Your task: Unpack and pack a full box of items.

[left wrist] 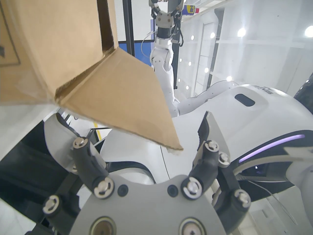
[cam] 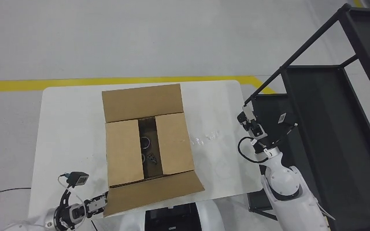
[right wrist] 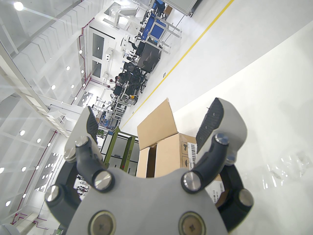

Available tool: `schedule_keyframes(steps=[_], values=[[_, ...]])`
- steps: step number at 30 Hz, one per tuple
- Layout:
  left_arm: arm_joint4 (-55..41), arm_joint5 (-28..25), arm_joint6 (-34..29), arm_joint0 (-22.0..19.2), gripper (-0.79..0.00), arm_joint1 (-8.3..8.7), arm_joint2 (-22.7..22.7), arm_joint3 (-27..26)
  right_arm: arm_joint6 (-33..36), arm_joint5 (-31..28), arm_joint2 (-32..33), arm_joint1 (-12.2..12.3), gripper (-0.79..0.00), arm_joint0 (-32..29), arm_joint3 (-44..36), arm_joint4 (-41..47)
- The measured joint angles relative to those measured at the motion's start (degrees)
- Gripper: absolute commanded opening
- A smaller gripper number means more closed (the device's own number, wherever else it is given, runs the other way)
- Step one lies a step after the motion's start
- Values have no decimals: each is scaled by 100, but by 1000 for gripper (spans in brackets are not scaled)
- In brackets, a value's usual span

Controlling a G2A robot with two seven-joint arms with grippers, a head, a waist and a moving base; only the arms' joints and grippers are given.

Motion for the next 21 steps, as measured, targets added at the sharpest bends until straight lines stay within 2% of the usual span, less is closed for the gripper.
schedule_keyframes(steps=[5, 11, 16, 21], values=[[-41, -118, 116, -477, 0, -77, 170, 175, 0, 0, 0, 0, 0, 0, 0, 0], [-9, -327, 328, -754, 0, -154, 218, 514, 0, 0, 0, 0, 0, 0, 0, 0], [52, -226, 226, -608, 0, -121, 7, 517, 0, 0, 0, 0, 0, 0, 0, 0], [-137, -229, 228, -110, 0, -15, -594, 777, 0, 0, 0, 0, 0, 0, 0, 0]])
